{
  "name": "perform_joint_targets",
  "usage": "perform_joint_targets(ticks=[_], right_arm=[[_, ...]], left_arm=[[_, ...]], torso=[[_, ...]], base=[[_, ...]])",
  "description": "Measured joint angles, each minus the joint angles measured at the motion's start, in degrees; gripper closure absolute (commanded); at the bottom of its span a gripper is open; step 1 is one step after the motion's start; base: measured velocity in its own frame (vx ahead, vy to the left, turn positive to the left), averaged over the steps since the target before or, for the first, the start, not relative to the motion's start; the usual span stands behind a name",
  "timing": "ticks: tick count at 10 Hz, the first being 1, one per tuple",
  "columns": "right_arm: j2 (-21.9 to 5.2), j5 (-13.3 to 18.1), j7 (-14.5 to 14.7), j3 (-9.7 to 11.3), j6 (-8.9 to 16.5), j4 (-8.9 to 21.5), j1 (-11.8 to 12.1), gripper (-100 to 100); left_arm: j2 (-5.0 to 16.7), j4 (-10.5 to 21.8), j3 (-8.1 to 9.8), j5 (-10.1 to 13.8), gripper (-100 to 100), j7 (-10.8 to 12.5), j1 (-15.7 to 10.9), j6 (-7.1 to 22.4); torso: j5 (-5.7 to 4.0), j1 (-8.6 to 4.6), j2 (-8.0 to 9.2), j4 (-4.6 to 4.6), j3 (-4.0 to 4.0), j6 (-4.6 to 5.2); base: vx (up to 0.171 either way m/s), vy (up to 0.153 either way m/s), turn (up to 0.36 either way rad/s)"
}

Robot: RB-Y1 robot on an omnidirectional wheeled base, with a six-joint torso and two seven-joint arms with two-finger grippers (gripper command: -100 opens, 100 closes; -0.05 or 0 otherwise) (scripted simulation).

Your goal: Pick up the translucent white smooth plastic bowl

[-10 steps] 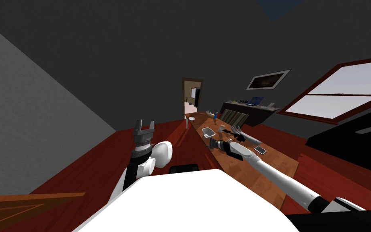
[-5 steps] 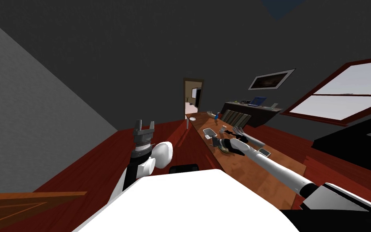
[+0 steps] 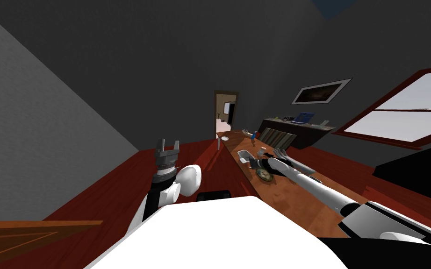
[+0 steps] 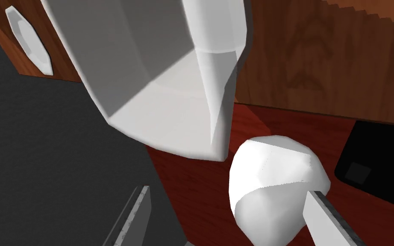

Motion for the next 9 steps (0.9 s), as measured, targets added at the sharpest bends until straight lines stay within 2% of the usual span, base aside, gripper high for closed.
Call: perform_joint_targets(ticks=[1,3,5,7,9], right_arm=[[-0.17,1.47,0.99,0.19,-0.85,1.94,-1.34,-100],[-1.05,4.94,1.28,0.86,-1.91,3.49,-3.0,-100],[-1.3,6.07,2.48,0.92,-2.8,5.22,-3.81,-100],[-1.12,8.72,3.07,1.93,-3.64,7.45,-5.52,-100],[-1.56,11.03,3.3,2.81,-4.41,8.26,-5.16,-100]], left_arm=[[0.0,0.0,0.0,0.0,0,0.0,0.0,0.0],[0.0,0.0,0.0,0.0,0,0.0,0.0,0.0],[0.0,0.0,0.0,0.0,0,0.0,0.0,0.0],[0.0,0.0,0.0,0.0,0,0.0,0.0,0.0],[0.0,0.0,0.0,0.0,0,0.0,0.0,0.0]], torso=[[0.0,0.0,-0.02,-0.01,-0.02,0.0],[-0.01,-0.01,0.03,0.0,0.01,0.0],[-0.02,-0.05,0.11,0.02,0.06,0.02],[-0.01,-0.02,0.1,0.02,0.05,0.01],[-0.01,-0.02,0.11,0.02,0.06,0.03]], base=[[0.051,0.014,0.045],[0.038,0.002,0.025],[0.029,0.001,0.026],[0.034,0.007,0.033],[0.028,0.005,0.014]])
